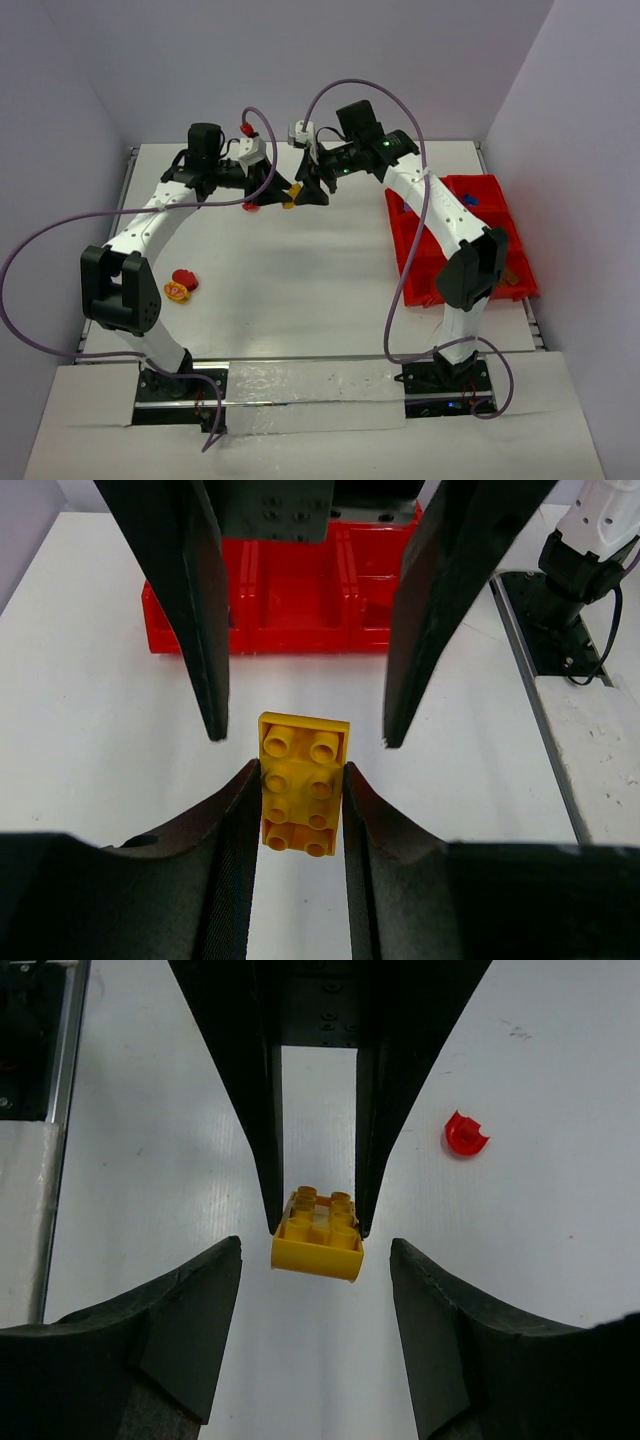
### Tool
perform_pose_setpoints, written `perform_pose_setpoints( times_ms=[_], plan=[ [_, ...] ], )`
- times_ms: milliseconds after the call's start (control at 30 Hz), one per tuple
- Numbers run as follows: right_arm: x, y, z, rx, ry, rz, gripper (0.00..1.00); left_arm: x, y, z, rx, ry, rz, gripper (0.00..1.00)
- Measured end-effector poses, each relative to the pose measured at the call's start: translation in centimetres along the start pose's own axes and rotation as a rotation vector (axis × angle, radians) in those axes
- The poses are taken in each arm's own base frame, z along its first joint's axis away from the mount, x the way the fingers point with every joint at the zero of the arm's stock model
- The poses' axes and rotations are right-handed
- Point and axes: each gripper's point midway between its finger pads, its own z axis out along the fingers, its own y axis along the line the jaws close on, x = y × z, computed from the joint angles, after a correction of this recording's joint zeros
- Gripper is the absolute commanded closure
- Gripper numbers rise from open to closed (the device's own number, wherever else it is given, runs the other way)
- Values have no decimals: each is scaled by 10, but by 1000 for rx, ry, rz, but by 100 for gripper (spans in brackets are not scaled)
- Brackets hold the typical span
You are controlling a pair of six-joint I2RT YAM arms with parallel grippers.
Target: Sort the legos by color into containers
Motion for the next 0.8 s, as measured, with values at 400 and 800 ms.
perform_pose_setpoints(
  times_ms=[400, 800],
  plan=[
    [9, -1, 6, -17, 17, 24, 85, 0, 1, 0, -2, 2, 12, 75],
    [27, -10, -4, 23, 55, 66, 100, 14, 22, -4, -163, 41, -50, 6]
  ],
)
